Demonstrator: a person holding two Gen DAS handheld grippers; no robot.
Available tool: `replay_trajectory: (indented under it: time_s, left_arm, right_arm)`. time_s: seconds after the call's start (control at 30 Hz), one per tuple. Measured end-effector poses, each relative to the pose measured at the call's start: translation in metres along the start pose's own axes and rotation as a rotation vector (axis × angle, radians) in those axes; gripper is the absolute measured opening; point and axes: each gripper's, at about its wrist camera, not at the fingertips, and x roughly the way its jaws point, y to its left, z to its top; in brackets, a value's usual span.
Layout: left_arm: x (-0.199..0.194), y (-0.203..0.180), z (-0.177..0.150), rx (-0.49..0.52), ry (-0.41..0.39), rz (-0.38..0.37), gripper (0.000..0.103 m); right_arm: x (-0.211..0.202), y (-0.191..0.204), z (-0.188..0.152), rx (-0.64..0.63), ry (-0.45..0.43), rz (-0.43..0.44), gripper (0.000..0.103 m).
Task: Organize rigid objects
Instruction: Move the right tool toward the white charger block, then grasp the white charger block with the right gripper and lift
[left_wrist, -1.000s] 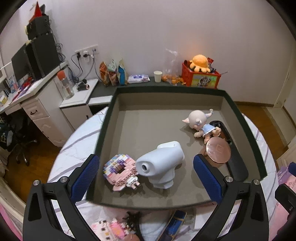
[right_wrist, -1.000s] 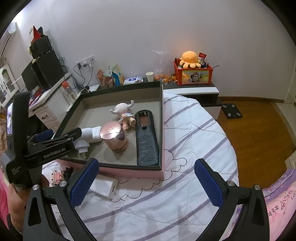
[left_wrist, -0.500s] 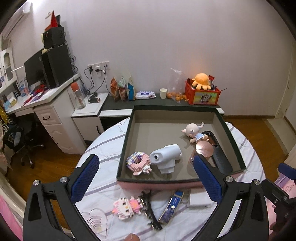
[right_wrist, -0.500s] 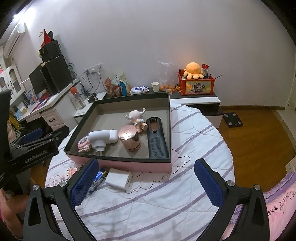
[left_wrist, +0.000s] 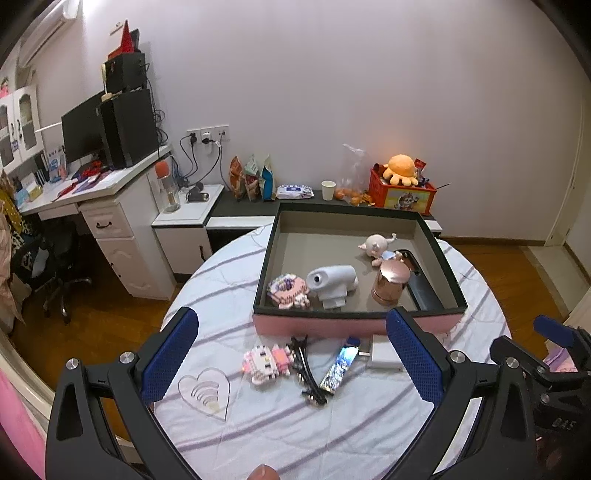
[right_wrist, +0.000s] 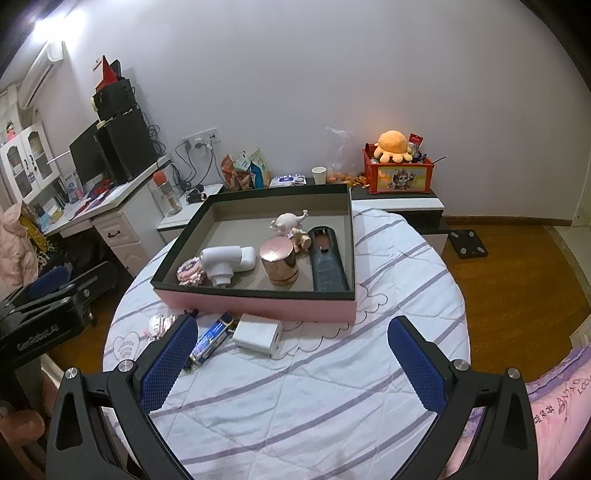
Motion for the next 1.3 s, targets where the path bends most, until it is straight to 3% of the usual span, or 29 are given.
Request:
replay_trajectory:
  time_s: [0.43, 1.3]
  left_arm:
    - [0.011, 0.009, -0.030, -0.035, 0.075, -0.002, 0.103]
    - [0.077, 0.041, -0.054, -0.070, 0.204, 0.002, 0.103]
  right_arm:
    - [0.011, 0.004, -0.016, -0.014, 0.053, -0.007, 0.103]
    - [0.117, 0.029, -0.031, -0.036, 0.241, -0.016, 0.103]
